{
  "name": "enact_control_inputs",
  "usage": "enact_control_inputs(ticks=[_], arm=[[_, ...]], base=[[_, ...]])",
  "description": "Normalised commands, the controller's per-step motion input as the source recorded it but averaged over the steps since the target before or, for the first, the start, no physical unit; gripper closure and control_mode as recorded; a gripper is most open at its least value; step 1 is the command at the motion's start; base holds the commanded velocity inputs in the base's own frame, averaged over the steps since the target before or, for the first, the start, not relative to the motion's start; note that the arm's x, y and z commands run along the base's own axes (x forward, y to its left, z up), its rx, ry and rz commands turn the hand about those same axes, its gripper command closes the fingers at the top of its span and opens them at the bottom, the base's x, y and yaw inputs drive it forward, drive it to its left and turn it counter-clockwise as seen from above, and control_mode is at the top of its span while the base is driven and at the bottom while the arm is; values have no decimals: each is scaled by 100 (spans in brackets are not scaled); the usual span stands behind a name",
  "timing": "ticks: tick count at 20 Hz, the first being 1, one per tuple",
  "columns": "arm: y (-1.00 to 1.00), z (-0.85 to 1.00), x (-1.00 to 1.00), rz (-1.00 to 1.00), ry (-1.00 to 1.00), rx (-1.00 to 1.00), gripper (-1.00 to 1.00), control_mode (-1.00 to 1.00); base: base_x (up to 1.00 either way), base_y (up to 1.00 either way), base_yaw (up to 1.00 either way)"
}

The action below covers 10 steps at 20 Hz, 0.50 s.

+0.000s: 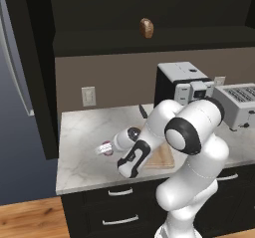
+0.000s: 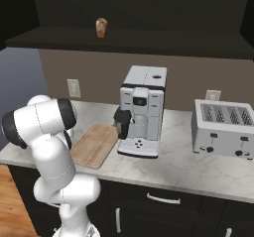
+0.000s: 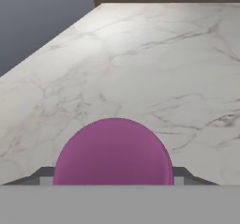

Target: Pick the bread, place it on the cutting board, pick the jam, place it on the counter, and close the cabinet.

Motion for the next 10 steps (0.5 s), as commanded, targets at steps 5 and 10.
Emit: enact_control_inputs(ticks=[5,10], arm=[[2,0,0,0,0,0,-100,-100],[0,0,0,0,0,0,-100,-100]], base=[[0,0,0],[0,0,0]])
